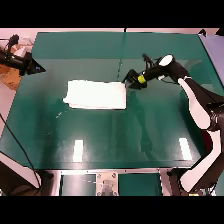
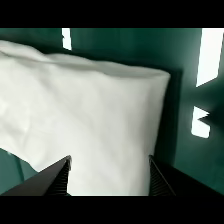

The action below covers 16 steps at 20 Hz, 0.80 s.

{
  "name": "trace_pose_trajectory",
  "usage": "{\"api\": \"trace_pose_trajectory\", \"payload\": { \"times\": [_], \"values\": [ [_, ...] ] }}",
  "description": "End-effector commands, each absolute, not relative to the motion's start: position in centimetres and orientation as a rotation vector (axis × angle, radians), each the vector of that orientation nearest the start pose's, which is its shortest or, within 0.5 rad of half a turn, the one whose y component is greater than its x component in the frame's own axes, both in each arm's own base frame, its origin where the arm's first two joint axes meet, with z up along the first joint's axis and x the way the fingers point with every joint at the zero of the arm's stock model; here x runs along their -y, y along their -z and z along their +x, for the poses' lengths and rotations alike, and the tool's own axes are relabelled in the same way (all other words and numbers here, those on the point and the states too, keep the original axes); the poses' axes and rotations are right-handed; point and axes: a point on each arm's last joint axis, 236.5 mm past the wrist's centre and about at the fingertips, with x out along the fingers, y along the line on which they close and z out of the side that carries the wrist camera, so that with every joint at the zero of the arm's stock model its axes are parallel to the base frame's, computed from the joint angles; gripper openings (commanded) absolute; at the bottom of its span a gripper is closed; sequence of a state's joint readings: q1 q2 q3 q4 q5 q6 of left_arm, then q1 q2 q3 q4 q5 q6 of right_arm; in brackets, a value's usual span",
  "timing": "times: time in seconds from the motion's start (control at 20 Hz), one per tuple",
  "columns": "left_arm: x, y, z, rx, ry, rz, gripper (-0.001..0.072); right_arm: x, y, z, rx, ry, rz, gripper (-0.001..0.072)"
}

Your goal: Fold the shirts.

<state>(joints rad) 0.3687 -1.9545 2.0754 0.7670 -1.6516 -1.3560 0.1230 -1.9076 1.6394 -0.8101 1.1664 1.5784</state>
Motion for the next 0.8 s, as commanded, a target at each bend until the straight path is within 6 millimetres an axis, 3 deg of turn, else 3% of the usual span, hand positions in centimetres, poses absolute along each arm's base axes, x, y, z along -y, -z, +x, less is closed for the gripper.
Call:
{"api": "trace_pose_trajectory", "payload": {
  "times": [0.0, 0.15, 0.3, 0.35, 0.4, 0.45, 0.5, 0.6, 0.75],
  "values": [
    [-1.9, -6.1, 51.0, -1.219, 0.489, -0.609, 0.0025, -20.9, 9.2, 47.1, -1.455, -0.374, 0.704, 0.0555],
    [-1.9, -6.1, 51.0, -1.218, 0.489, -0.609, 0.0025, -23.9, 10.0, 47.3, -1.431, -0.405, 0.730, 0.0555],
    [-1.9, -6.1, 51.0, -1.219, 0.489, -0.610, 0.0025, -27.3, 8.9, 47.7, -1.383, -0.468, 0.796, 0.0527],
    [-1.9, -6.1, 51.0, -1.220, 0.488, -0.611, 0.0025, -28.3, 7.9, 47.9, -1.361, -0.512, 0.818, 0.0195],
    [-1.9, -6.1, 51.0, -1.220, 0.487, -0.613, 0.0025, -28.8, 6.9, 48.2, -1.341, -0.541, 0.835, 0.0045],
    [-1.9, -6.1, 51.0, -1.221, 0.487, -0.613, 0.0025, -28.9, 5.8, 48.6, -1.330, -0.564, 0.831, 0.0014],
    [-1.9, -6.1, 51.0, -1.224, 0.482, -0.621, 0.0025, -28.7, 4.3, 49.1, -1.314, -0.590, 0.827, 0.0013],
    [-1.9, -6.1, 50.9, -1.230, 0.479, -0.628, 0.0025, -26.9, -0.7, 50.9, -1.230, -0.635, 0.823, 0.0012],
    [-1.8, -6.1, 50.5, -1.244, 0.484, -0.632, 0.0025, -21.2, -9.8, 52.8, -1.060, -0.646, 0.816, 0.0012]
  ]
}}
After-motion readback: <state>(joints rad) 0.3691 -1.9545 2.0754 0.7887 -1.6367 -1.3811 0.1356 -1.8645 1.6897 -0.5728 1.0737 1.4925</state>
